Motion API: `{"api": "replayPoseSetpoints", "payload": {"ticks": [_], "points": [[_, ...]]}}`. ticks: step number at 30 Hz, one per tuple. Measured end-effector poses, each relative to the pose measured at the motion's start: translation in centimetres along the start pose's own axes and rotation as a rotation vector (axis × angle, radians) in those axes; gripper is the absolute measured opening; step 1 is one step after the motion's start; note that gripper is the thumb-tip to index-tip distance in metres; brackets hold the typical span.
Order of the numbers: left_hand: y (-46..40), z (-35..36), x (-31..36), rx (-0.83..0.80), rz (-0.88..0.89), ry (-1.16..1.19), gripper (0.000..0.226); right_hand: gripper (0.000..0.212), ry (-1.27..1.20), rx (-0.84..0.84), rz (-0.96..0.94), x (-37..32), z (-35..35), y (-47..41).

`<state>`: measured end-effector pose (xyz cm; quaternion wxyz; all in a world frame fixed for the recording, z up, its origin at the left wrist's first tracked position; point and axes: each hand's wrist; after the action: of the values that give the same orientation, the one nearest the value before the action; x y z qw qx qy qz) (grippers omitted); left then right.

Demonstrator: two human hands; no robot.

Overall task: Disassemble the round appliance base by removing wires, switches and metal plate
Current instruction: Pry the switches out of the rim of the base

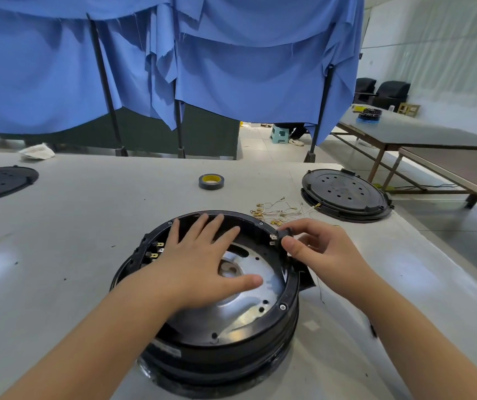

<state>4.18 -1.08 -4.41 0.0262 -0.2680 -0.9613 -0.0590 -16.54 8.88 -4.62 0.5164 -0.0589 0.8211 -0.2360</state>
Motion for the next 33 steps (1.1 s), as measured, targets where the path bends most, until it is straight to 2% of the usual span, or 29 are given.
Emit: {"api": "replayPoseSetpoints", "payload": {"ticks": [5,9,12,16,19,22,25,29,33], "points": [[-0.1,0.7,0.1,-0.024,0.027,-0.042,0.116,0.008,0.035,0.033,-0.001,-0.1,0.4,-0.5],[0.0,0.7,0.3,-0.159,0.079,-0.04,0.114,0.022,0.091,-0.007,0.048,-0.3,0.3,-1.5],[0.1,0.6,0.4,-0.206,0.077,-0.005,0.108,0.041,-0.073,0.04,0.187,-0.8,0.3,-2.5],[0.2,0.5,0.4,-0.21,0.084,0.004,0.106,0.041,-0.11,0.014,0.238,-0.8,0.3,-2.8],[0.1,0.6,0.5,-0.215,0.086,0.011,0.105,0.036,-0.19,0.132,0.225,-0.6,-0.5,-2.7],[0.1,0.7,0.4,-0.218,0.086,0.03,0.106,0.022,-0.252,0.312,0.193,-0.5,-2.1,-2.7],[0.1,0.8,0.4,-0.217,0.088,0.033,0.107,0.009,-0.095,0.326,0.153,0.1,-3.6,-2.8],[-0.1,0.8,0.4,-0.211,0.088,0.031,0.107,0.023,0.329,0.208,0.115,1.4,-4.2,-2.9],[-0.1,0.9,0.3,-0.209,0.089,0.032,0.107,0.031,0.737,-0.023,0.097,3.1,-3.7,-3.7]]}}
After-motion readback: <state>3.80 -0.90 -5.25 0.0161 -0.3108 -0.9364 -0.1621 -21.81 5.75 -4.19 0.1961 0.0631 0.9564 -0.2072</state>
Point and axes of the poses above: each hand's wrist, its own y-axis away from the middle knuckle, its own z-axis out of the palm, x = y × z, and after that the axes turned 12 degrees about -z, right-handed
